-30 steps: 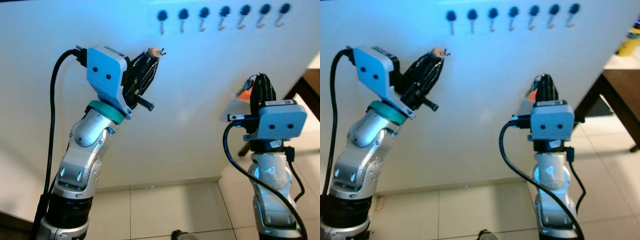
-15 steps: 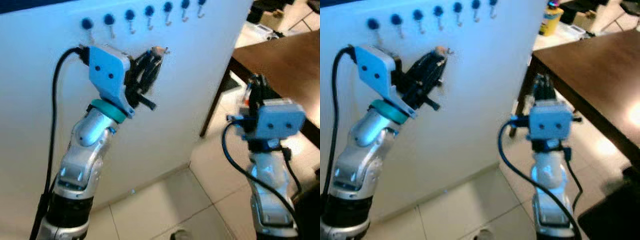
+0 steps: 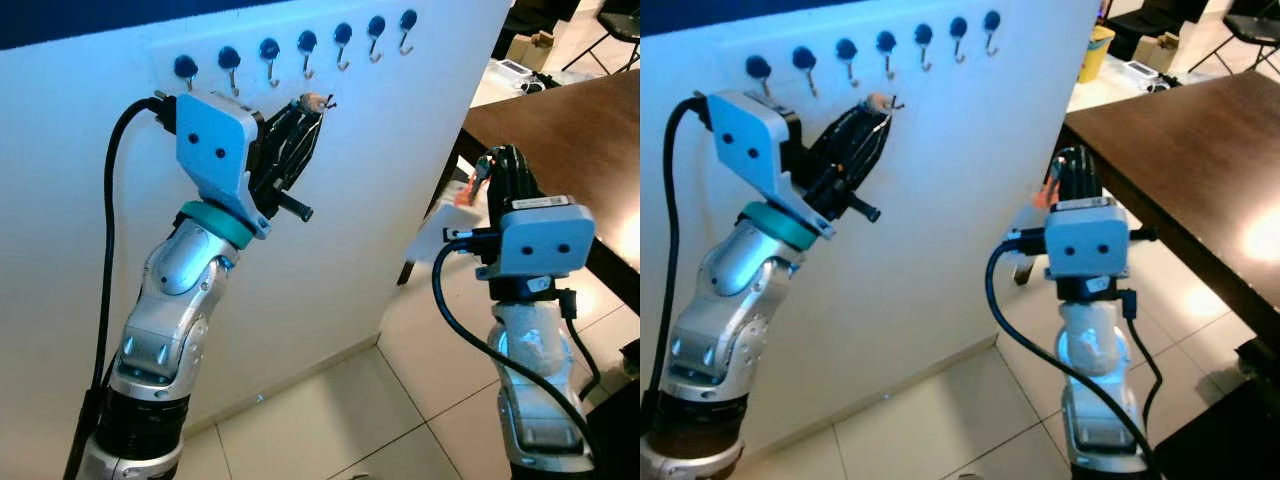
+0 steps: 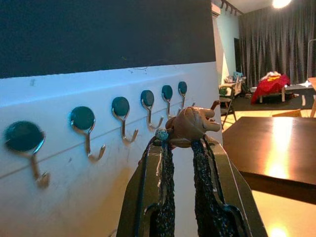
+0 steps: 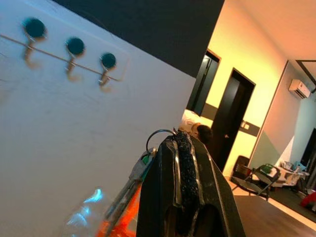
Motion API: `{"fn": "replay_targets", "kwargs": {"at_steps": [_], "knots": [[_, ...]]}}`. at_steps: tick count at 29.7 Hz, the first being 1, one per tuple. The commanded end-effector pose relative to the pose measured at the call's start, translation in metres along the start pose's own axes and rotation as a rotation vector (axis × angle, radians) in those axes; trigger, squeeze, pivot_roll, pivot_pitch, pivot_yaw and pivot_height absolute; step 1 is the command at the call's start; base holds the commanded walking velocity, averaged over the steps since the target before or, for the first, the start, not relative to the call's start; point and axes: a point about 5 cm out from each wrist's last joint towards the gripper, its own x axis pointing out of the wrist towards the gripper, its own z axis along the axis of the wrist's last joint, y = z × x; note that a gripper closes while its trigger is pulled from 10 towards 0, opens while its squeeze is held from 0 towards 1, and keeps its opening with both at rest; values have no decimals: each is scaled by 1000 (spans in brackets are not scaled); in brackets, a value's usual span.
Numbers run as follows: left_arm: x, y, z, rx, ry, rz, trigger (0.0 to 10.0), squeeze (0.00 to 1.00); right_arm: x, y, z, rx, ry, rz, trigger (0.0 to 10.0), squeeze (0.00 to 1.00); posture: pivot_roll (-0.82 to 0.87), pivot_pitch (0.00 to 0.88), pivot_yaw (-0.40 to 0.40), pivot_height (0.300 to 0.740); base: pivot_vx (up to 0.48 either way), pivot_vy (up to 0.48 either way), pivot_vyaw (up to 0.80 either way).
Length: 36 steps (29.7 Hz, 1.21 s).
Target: Hang keys on a hook
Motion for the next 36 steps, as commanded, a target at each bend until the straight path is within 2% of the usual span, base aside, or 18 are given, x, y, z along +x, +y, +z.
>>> {"fn": "replay_targets", "kwargs": {"at_steps": [1,12,23,28,30,36], "knots": [[-1,1,5,8,-14,0,10000,0,0,4,1,2,-5,21,10000,0,-79,0,99,740,341,0,0],[-5,7,16,-5,-60,-8,10000,0,2,5,-1,1,-6,47,10000,0,-62,0,79,740,58,0,0],[-9,5,17,5,-60,-18,10000,0,1,8,-3,5,0,63,10000,0,-56,0,77,740,0,0,0],[-9,6,21,60,-81,-16,10000,0,1,9,-3,5,0,70,10000,0,-56,0,73,740,0,0,0],[-8,9,21,96,-78,17,10000,0,2,9,-3,6,-1,73,10000,0,-56,0,73,740,0,0,0],[-7,10,21,104,-75,32,10000,0,2,9,-3,7,-1,73,10000,0,-56,0,73,740,0,0,0]]}}
